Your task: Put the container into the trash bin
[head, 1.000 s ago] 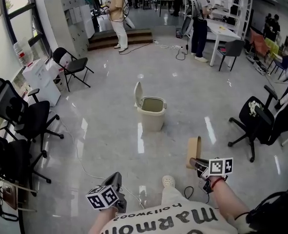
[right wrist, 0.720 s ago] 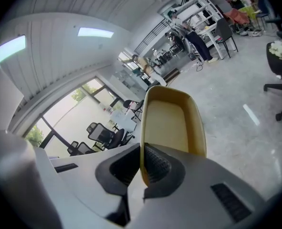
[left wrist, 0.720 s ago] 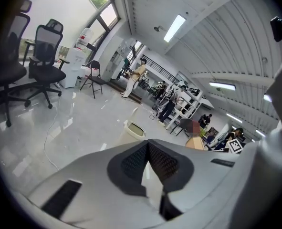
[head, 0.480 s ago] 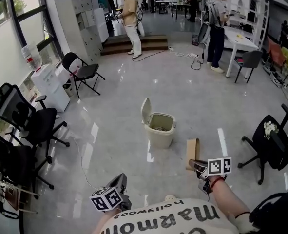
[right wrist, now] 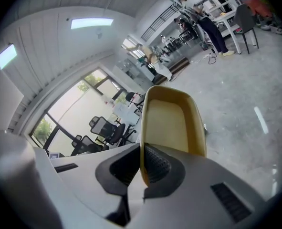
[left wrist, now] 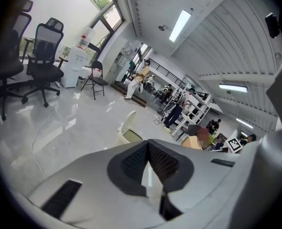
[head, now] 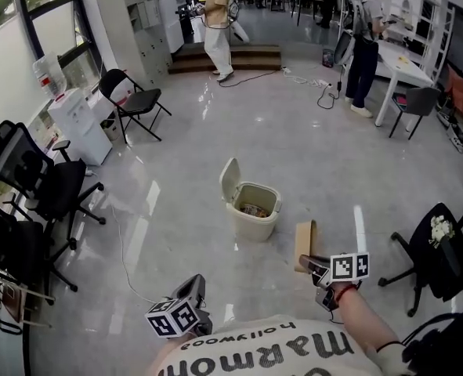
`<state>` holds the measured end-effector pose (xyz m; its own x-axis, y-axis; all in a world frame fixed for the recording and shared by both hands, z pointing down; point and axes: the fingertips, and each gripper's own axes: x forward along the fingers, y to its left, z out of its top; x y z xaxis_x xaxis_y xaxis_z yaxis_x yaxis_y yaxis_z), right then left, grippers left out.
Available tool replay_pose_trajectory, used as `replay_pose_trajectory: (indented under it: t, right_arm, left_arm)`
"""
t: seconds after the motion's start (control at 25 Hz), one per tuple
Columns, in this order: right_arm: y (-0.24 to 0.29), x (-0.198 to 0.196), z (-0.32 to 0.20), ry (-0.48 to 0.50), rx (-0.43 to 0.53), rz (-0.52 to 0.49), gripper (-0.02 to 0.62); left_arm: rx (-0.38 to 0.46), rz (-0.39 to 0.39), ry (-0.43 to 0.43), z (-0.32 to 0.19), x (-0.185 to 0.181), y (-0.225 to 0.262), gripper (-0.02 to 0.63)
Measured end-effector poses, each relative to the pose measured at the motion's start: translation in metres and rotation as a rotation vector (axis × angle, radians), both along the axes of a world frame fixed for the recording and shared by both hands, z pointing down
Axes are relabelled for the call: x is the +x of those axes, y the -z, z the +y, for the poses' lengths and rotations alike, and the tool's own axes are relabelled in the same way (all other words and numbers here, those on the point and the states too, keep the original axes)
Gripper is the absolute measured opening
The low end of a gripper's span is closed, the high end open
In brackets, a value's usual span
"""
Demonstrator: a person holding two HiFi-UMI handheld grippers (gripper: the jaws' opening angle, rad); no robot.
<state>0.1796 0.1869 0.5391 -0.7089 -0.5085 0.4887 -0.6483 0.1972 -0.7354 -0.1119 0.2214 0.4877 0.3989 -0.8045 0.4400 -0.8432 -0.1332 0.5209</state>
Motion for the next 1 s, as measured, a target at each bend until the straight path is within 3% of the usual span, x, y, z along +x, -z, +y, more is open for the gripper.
replay_pose_trajectory:
  t: [0.32, 0.72, 1.0]
  right_arm:
    - [-0.023, -0.012, -0.019, -0.029, -0.072, -0.070, 0.011]
    - [-0.032, 0.002, -0.061, -0.110, -0.077, -0.061, 0.011]
    - [-0.038, -0.014, -0.129, -0.172, -0.117, -0.042, 0.011]
  left_arm:
    - [-0.056, -0.035, 0.055, -0.035, -0.008, -0.008, 0.000]
    - [-0.068, -0.041, -0.073, -0.128, 0.022, -0.023, 0.000]
    - [-0.057, -0.006, -0.185, -0.223, 0.018, -0.020, 0.002]
